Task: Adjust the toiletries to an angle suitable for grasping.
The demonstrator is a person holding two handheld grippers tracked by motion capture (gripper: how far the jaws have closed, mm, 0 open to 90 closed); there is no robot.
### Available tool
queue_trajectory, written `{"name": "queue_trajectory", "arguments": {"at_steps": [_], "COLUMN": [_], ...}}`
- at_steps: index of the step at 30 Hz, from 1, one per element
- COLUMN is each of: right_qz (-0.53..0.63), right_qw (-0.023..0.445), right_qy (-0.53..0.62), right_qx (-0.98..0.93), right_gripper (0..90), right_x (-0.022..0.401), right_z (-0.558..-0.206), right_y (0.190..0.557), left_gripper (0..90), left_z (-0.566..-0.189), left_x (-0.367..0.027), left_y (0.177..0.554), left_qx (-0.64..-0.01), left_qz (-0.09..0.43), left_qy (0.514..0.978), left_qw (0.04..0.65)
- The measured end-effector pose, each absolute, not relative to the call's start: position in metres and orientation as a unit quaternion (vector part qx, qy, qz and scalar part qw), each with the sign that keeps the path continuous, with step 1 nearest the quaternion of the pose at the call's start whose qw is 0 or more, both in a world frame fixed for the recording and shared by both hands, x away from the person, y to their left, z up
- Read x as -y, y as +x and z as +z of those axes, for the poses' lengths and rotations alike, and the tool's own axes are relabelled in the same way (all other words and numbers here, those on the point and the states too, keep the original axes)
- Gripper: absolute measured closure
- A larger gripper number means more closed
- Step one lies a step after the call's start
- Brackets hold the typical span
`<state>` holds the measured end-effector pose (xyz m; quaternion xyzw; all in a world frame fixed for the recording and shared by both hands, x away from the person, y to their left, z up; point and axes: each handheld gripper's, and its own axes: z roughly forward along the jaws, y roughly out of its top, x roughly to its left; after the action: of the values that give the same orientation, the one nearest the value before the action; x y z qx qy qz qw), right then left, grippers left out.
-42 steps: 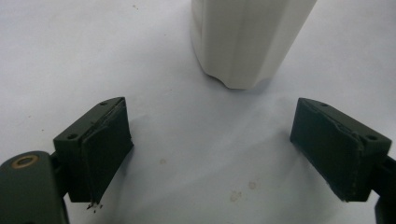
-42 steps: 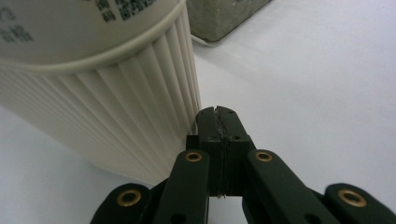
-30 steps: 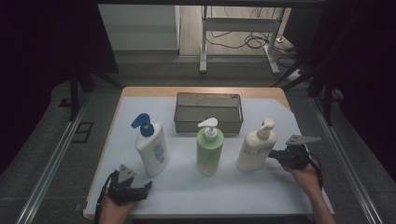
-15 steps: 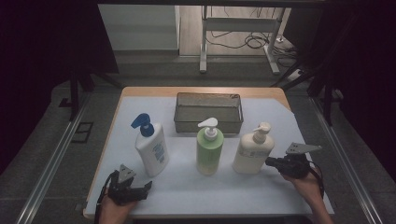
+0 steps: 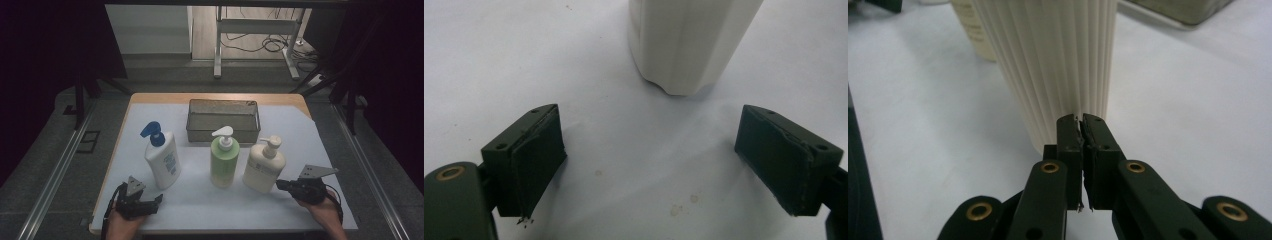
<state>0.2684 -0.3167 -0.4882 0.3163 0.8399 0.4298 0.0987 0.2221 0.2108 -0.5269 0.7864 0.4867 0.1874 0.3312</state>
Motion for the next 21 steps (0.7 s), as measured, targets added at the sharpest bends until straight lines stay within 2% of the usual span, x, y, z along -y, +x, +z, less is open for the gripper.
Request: {"name": "queue_trajectory", "arguments": {"at_steps": [8,10,11,16,21], "right_qz": [0.439,0.442,0.442,0.444,0.449], "right_qw": [0.102,0.105,0.105,0.108,0.109], "right_qy": [0.322,0.328,0.328,0.334,0.333], "right_qx": [-0.833,-0.828,-0.828,-0.824,-0.822], "right_gripper": [77.7,70.6,70.6,59.2,53.4], "right_x": [0.320,0.321,0.321,0.319,0.316], "right_z": [-0.483,-0.480,-0.480,-0.472,-0.464], "right_y": [0.262,0.257,0.257,0.251,0.249], "left_gripper": [11.9,11.9,11.9,11.9,11.9], "left_z": [-0.527,-0.527,-0.527,-0.527,-0.527], "left_x": [-0.211,-0.211,-0.211,-0.211,-0.211], "left_y": [0.222,0.222,0.222,0.222,0.222], "left_qx": [-0.487,-0.487,-0.487,-0.486,-0.487], "left_qz": [0.188,0.188,0.188,0.188,0.189], "left_qy": [0.786,0.786,0.786,0.786,0.786], "left_qw": [0.331,0.331,0.331,0.331,0.331]}}
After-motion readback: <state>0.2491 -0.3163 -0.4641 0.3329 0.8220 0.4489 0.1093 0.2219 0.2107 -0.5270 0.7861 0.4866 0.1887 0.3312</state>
